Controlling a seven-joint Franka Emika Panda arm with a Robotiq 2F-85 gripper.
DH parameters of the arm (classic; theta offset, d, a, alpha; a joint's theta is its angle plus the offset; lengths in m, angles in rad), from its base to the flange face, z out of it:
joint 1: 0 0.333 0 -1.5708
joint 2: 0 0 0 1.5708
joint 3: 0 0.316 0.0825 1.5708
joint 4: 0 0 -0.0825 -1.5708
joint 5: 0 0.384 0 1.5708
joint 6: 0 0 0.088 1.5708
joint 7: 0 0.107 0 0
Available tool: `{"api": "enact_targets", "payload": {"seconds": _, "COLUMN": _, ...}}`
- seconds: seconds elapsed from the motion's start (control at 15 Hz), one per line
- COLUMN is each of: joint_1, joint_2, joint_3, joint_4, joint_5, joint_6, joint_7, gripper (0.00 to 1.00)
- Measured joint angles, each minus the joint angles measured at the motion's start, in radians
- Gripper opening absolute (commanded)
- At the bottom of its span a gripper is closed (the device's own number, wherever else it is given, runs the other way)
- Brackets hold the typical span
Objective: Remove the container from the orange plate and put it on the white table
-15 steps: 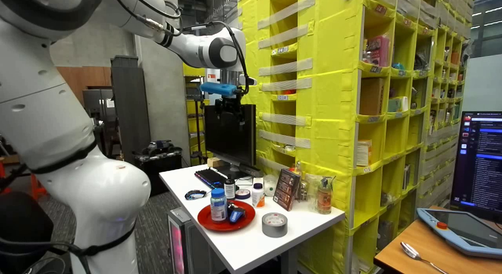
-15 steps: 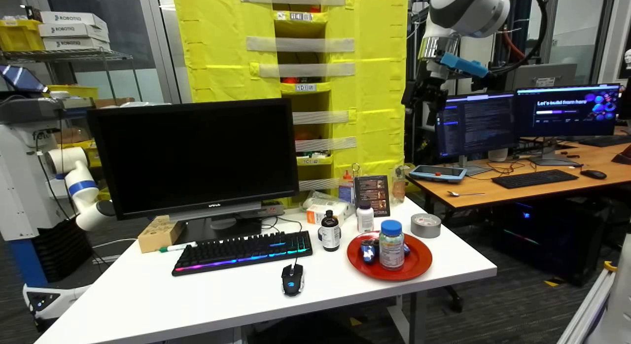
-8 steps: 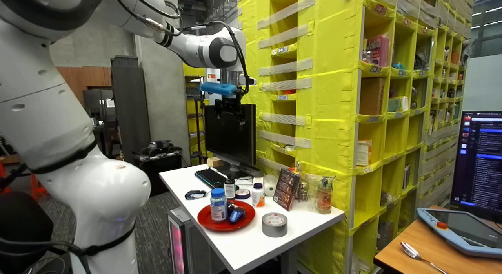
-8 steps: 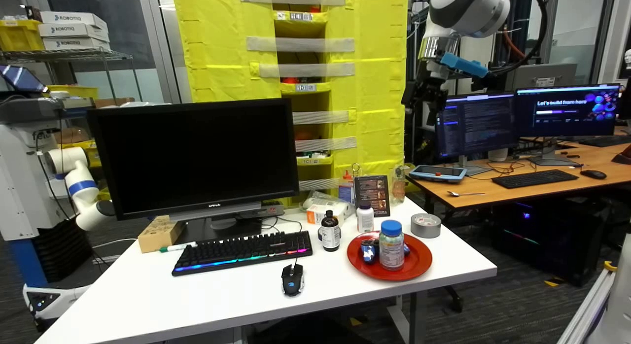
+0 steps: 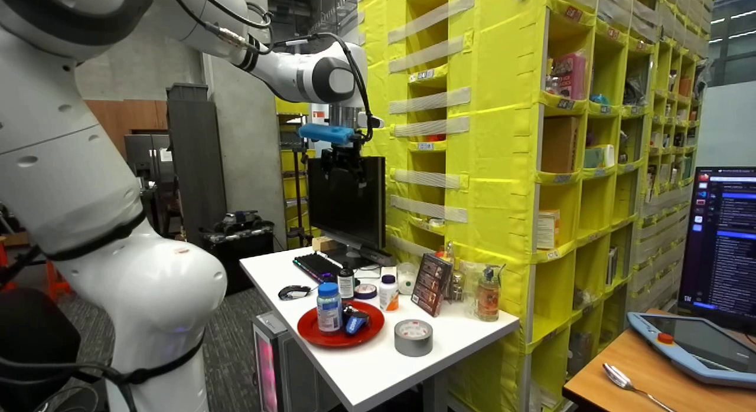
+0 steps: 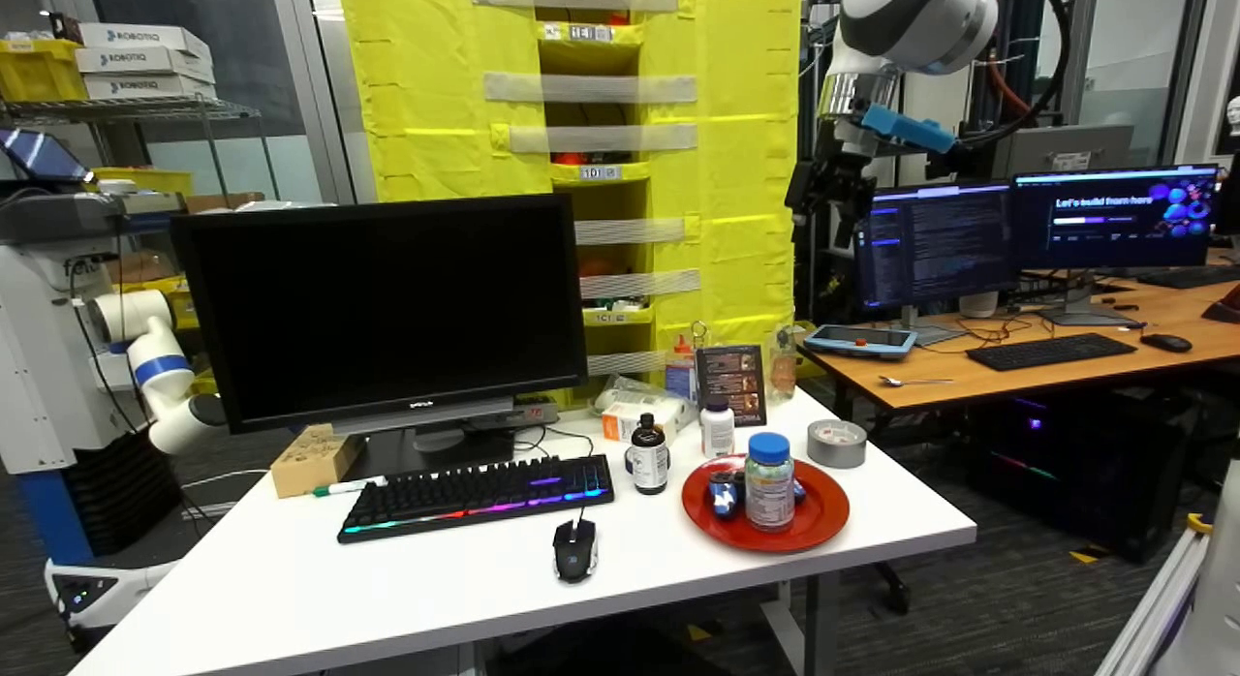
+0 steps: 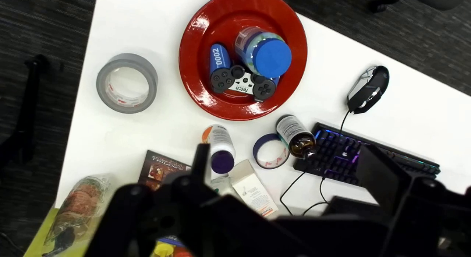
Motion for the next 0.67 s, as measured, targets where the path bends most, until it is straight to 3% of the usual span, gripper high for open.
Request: {"api": "enact_targets", "payload": {"seconds": 0.67, "joint_1": 0.07, "joint_2": 0.16, "joint_3": 0.184, "joint_4": -0.012, "joint_5": -0.007, "joint_6": 0.022, "joint_7": 0.023, "gripper": 1.0}}
